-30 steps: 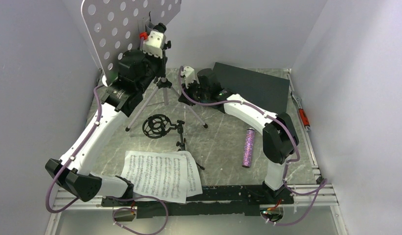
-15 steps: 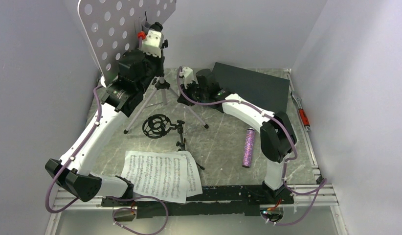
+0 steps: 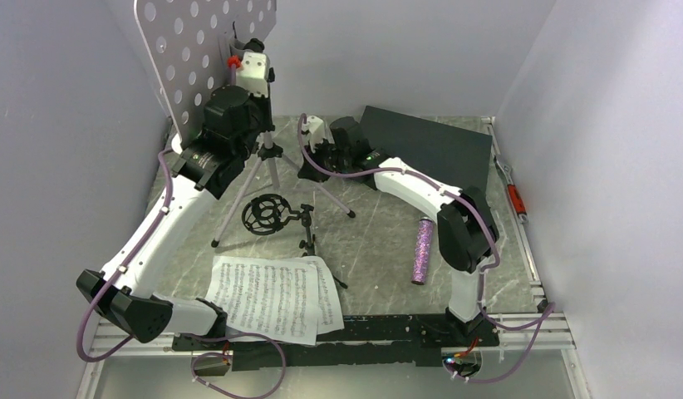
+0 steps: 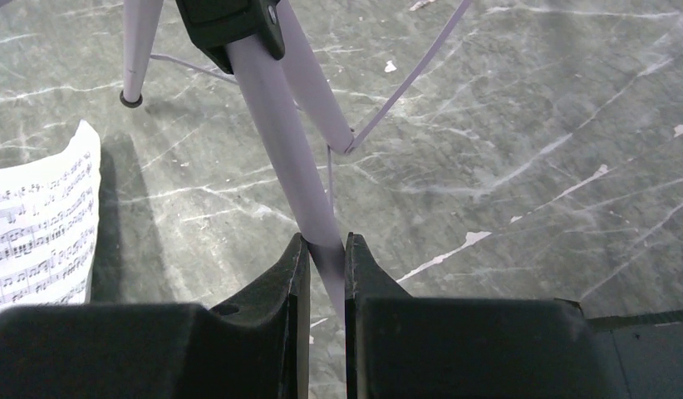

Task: Set up the instrument practice props

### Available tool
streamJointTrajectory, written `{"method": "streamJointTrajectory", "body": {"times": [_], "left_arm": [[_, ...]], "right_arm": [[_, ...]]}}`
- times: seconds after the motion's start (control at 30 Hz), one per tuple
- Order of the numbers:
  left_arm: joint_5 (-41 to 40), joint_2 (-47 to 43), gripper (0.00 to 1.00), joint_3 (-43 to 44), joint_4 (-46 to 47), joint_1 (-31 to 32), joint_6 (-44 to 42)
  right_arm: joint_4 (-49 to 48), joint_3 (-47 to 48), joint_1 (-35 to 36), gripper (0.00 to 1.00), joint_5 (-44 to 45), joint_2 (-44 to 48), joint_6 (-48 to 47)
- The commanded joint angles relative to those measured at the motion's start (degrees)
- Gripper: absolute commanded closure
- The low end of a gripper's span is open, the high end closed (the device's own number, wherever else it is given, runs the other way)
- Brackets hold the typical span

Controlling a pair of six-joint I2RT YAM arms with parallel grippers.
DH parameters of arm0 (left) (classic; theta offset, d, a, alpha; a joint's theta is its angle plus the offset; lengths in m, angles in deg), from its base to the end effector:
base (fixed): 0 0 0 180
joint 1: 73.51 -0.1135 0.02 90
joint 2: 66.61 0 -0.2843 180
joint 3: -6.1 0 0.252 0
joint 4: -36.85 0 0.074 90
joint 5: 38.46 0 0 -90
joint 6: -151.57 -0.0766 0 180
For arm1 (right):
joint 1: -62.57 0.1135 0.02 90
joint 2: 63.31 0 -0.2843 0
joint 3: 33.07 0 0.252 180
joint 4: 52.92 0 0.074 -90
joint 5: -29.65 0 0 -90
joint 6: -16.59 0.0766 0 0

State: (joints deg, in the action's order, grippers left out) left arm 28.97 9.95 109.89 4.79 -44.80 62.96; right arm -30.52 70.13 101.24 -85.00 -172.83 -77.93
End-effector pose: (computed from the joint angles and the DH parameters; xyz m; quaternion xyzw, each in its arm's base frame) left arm 0.2967 -0.1290 0.4931 0.0418 0.7329 -0.0332 0.6783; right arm 0.3637 0.3320 0.2847 -0.4105 0.7415 0.3218 0.4220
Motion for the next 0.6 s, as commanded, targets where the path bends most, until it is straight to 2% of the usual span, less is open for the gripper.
{"method": "streamJointTrajectory", "body": {"times": [0.0, 0.23, 0.57], "left_arm": [[-12.79, -4.76, 0.97, 6.77, 13.58, -0.86, -7.05], [-15.39, -3.93, 0.97, 4.94, 16.11, -1.03, -10.8], [-17.75, -2.45, 0.97, 4.55, 15.99, -2.95, -10.98]], "right_arm": [[4.42, 1.3, -3.07, 0.93, 2.16, -2.26, 5.22], [0.19, 2.1, -2.53, 0.78, -0.27, -3.94, 9.09], [3.96, 13.03, -1.85, 0.75, 2.98, -11.68, 10.21]]}}
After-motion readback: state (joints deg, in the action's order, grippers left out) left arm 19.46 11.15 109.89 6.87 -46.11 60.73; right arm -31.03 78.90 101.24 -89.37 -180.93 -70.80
